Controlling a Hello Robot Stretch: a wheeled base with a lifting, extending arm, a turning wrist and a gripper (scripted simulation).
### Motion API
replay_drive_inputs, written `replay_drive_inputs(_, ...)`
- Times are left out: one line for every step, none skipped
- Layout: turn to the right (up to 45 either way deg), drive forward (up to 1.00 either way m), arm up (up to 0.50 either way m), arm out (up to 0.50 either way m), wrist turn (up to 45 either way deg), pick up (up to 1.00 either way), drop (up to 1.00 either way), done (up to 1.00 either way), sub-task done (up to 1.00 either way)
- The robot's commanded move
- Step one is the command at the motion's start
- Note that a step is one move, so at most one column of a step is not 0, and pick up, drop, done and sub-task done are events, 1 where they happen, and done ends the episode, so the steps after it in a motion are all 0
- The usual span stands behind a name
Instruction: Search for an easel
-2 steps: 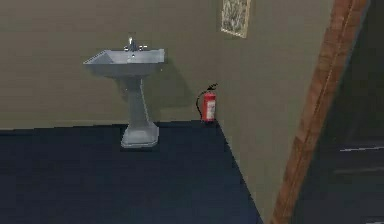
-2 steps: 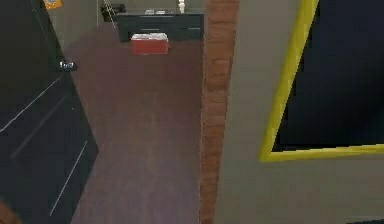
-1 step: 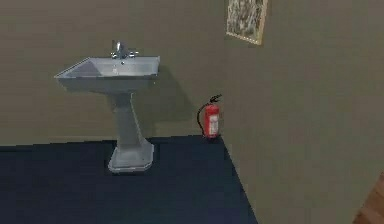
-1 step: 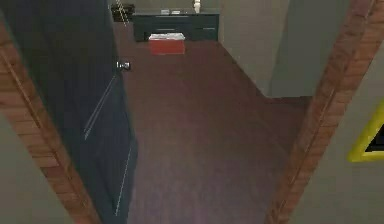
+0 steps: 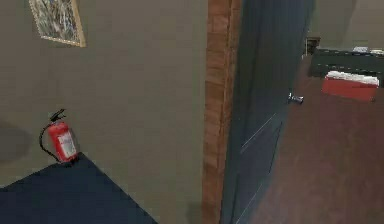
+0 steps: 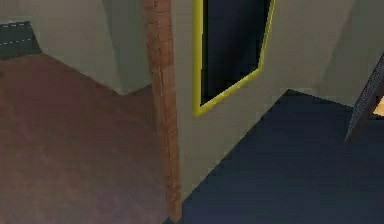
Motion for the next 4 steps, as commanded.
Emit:
replay_drive_inputs(42.0,0.00,0.00,0.00,0.0,0.00,0.00,0.00,0.00)
replay_drive_inputs(0.0,1.00,0.00,0.00,0.0,0.00,0.00,0.00,0.00)
replay_drive_inputs(0.0,0.65,0.00,0.00,0.0,0.00,0.00,0.00,0.00)
replay_drive_inputs(-21.0,0.00,0.00,0.00,0.0,0.00,0.00,0.00,0.00)
